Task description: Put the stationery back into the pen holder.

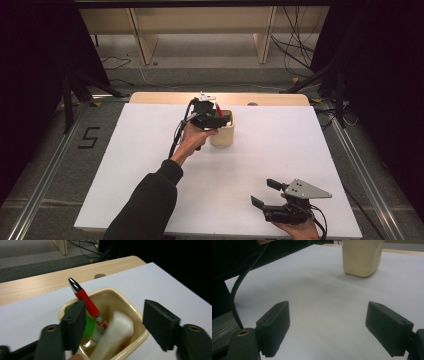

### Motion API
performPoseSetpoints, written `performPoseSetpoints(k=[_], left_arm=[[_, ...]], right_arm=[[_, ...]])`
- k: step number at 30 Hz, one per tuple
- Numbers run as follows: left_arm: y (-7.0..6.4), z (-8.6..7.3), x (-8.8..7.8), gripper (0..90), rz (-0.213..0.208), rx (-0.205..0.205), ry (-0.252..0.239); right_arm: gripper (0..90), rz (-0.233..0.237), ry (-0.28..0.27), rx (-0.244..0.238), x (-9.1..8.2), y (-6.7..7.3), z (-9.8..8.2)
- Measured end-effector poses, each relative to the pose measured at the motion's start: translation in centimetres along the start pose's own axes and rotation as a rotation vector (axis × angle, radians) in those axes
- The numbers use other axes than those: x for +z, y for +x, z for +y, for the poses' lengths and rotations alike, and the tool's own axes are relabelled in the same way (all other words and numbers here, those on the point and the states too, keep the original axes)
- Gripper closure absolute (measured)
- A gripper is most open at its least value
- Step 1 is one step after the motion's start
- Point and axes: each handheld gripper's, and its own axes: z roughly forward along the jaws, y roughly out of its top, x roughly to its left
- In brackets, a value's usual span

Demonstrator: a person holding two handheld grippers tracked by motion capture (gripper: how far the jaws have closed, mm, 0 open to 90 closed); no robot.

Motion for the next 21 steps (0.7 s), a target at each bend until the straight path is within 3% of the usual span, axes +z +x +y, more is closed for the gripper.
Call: performPoseSetpoints(k=[13, 21], left_arm=[[0.2, 0.1, -4.0, 27.2, -0.035, 0.015, -0.004], [1.1, -2.0, -6.2, 25.3, -0.061, 0.025, -0.004]], right_arm=[[20.3, -0.004, 0.0, -0.003, 0.2, 0.0, 0.0], [20.3, -0.007, 0.001, 0.009, 0.2, -0.1, 0.0]])
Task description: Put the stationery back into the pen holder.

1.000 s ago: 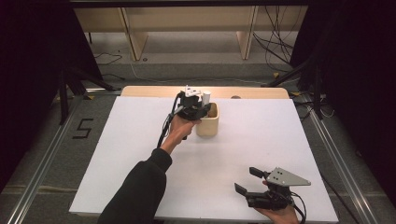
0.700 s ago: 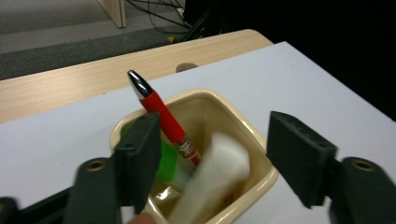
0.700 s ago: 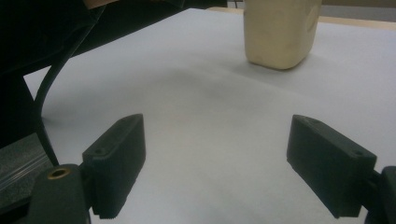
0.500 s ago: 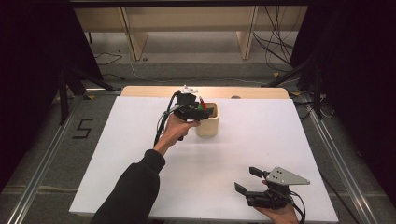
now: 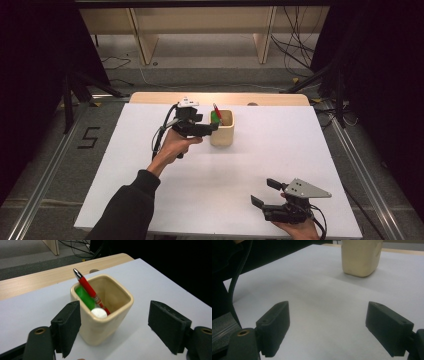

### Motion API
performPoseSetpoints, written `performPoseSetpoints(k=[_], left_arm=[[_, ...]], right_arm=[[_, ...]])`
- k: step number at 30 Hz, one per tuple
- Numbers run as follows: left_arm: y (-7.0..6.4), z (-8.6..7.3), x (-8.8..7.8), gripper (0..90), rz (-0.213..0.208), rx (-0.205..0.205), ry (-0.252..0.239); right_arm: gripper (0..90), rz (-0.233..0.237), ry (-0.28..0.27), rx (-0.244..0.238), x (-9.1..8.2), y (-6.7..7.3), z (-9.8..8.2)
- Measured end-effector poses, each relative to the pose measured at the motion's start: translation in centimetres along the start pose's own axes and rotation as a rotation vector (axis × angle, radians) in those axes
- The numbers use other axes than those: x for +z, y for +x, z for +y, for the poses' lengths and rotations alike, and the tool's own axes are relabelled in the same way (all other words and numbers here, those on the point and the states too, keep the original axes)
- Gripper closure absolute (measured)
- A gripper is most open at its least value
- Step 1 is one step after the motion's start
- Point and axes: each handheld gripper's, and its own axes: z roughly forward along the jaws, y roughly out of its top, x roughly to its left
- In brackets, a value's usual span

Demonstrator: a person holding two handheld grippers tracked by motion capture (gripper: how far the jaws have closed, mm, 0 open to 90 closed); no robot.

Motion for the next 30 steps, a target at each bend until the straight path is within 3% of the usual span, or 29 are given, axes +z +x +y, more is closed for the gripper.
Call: performPoseSetpoints(k=[4, 13, 30], left_arm=[[0.2, -1.1, -1.4, 24.9, -0.019, -0.004, -0.032], [0.5, -3.4, -3.5, 24.1, -0.028, 0.011, -0.049], [0.0, -7.5, -5.5, 23.2, -0.03, 0.042, -0.038]], right_arm=[[20.2, 0.003, 0.003, 0.004, 0.2, -0.1, -0.1], [20.2, 0.007, 0.005, 0.007, 0.4, -0.1, -0.1], [19.9, 0.006, -0.006, 0.011, 0.2, 0.1, -0.2]])
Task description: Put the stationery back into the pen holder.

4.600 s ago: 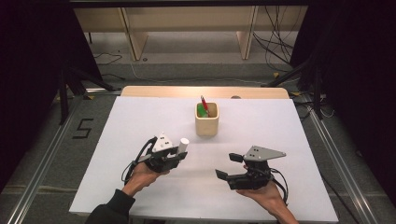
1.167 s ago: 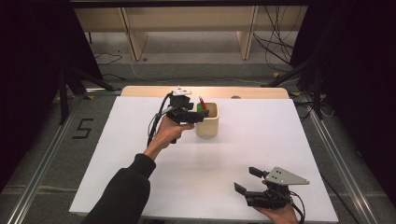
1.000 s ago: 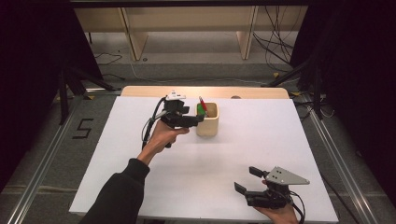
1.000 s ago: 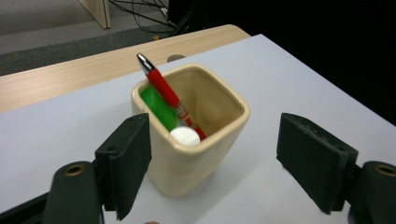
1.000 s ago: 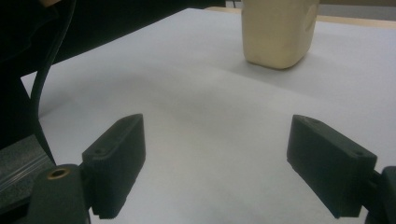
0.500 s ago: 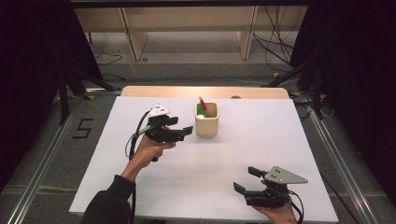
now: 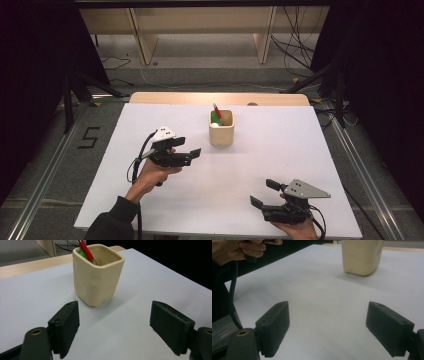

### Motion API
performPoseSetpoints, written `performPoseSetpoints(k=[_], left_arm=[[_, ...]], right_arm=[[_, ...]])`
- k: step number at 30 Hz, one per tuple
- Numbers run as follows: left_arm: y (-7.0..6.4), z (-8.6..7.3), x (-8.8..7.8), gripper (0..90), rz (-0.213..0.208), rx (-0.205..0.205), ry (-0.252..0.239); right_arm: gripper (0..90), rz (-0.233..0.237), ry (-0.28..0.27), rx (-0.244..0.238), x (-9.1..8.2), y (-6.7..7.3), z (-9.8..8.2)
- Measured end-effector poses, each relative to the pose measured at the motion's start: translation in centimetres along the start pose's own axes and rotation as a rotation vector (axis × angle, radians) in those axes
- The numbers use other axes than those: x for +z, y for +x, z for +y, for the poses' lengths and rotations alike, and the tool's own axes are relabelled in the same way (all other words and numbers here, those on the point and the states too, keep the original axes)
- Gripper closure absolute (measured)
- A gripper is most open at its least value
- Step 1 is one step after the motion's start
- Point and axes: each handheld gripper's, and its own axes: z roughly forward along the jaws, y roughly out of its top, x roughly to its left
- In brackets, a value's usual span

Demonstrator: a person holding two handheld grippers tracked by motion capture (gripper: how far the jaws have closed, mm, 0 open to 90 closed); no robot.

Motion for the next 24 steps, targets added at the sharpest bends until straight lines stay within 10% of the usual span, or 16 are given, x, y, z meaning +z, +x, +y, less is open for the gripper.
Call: performPoseSetpoints(k=[24], left_arm=[[-1.1, -3.6, -2.0, 22.2, -0.009, 0.034, 0.0]], right_arm=[[19.7, -0.008, 0.003, -0.001, 0.1, 0.2, 0.0]])
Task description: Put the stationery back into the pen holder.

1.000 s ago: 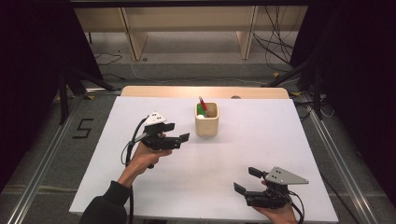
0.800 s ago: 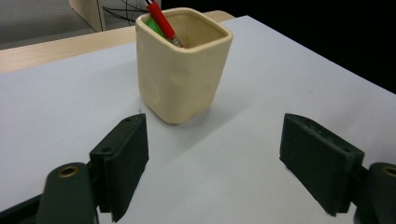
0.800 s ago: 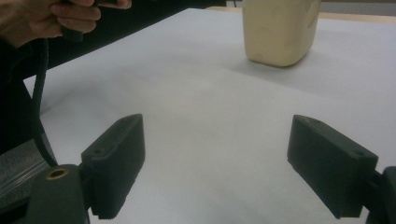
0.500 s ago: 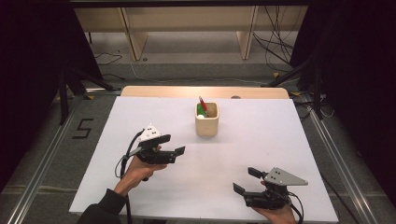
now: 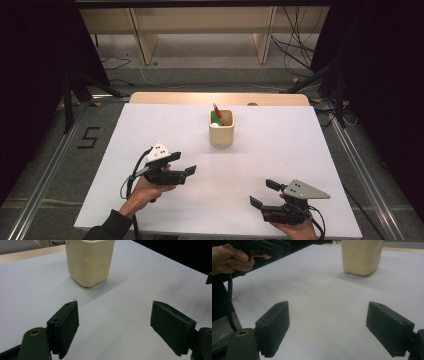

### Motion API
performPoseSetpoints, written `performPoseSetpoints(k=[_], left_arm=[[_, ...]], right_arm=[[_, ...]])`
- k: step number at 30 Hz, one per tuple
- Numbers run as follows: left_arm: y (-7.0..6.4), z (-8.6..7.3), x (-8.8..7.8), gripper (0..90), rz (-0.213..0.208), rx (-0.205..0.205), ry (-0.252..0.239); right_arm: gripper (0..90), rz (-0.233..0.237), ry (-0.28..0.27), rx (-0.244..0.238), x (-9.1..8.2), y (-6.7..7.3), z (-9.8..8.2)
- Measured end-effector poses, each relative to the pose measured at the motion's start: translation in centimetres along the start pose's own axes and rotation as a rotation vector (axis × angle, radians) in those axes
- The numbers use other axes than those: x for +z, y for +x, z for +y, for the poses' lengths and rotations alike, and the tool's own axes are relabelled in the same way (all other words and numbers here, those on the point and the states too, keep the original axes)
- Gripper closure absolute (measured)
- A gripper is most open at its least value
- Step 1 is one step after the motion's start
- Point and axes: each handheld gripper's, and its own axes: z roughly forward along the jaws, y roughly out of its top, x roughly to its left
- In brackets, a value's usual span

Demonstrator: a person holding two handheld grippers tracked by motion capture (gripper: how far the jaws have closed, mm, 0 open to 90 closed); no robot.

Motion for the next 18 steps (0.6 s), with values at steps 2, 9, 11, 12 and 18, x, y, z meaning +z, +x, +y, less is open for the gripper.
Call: performPoseSetpoints(k=[2, 9, 11, 12, 18], left_arm=[[-0.2, -0.2, -0.3, 22.2, 0.001, 0.012, -0.003], [-0.8, -1.4, -1.1, 21.7, -0.012, 0.025, -0.007], [-1.0, -1.8, -1.4, 21.2, -0.01, 0.036, -0.007], [-1.1, -2.0, -1.5, 20.9, -0.007, 0.041, -0.006], [-1.4, -2.9, -2.3, 19.6, -0.01, 0.047, -0.006]], right_arm=[[19.7, 0.0, 0.0, -0.002, 0.0, 0.0, 0.0], [19.1, -0.006, 0.001, -0.003, 0.0, -0.1, 0.0], [18.5, -0.007, 0.0, -0.005, 0.0, -0.1, 0.0], [18.2, -0.008, -0.001, -0.006, 0.0, -0.1, 0.0], [17.2, -0.009, 0.0, -0.006, 0.0, -0.1, -0.1]])
